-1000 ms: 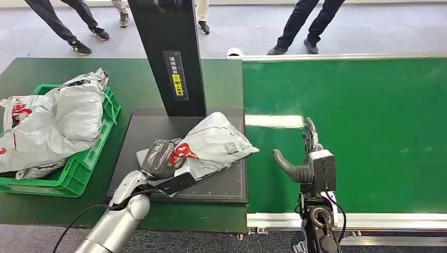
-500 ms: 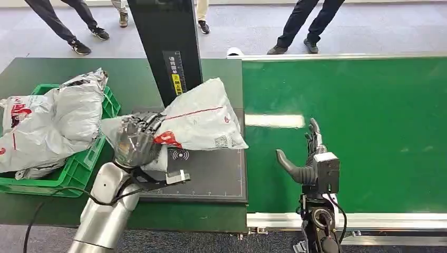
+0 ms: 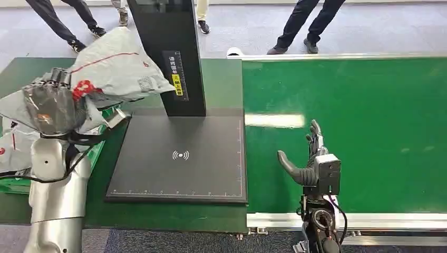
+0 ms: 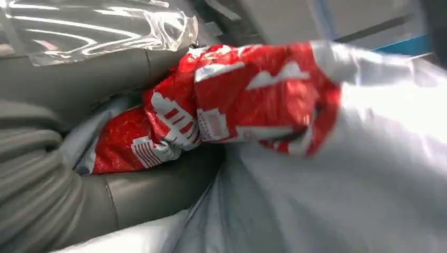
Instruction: Moved the parcel from conveyor to table for the left to box.
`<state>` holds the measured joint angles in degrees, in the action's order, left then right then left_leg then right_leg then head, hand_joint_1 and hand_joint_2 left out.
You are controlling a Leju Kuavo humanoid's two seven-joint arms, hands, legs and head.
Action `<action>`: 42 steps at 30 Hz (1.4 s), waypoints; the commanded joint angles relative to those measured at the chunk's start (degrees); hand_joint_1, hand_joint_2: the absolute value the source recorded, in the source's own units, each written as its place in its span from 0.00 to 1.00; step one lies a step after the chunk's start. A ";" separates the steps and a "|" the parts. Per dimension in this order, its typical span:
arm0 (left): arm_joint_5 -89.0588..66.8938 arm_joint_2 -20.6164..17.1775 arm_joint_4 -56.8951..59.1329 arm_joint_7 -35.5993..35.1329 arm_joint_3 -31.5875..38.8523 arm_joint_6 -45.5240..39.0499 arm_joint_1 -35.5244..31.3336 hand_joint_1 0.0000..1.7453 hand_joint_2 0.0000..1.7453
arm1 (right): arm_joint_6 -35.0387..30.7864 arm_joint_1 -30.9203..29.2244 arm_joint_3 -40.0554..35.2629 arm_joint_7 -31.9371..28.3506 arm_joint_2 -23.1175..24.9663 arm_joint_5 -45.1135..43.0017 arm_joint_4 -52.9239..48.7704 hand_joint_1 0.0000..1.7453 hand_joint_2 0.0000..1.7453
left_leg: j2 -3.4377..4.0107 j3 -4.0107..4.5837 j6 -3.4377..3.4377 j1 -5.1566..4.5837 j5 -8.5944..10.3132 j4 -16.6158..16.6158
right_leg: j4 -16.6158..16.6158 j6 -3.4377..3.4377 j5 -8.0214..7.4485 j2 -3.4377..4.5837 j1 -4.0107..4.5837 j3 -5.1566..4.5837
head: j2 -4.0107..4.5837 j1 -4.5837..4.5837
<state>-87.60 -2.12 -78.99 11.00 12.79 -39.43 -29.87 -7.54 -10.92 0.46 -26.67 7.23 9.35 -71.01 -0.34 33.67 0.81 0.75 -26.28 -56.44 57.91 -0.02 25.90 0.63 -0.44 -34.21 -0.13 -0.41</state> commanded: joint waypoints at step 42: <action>-2.40 -21.31 61.93 -35.85 -12.47 35.61 -37.56 1.00 1.00 | 0.02 -4.99 -2.31 3.14 0.60 3.24 6.77 0.00 1.00 | 0.09 -0.03 -0.01 0.05 -0.01 0.01 | -0.02 -0.04 0.01 0.05 0.07 0.06 | 0.00 0.02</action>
<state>-88.35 -23.17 -22.29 -24.57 1.81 -4.26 -63.70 -7.34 -13.69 -1.05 -23.78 7.87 12.72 -68.26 -0.29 33.72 0.83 0.75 -26.27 -56.44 57.95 -0.06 25.89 0.73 -0.44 -34.26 -0.13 -0.39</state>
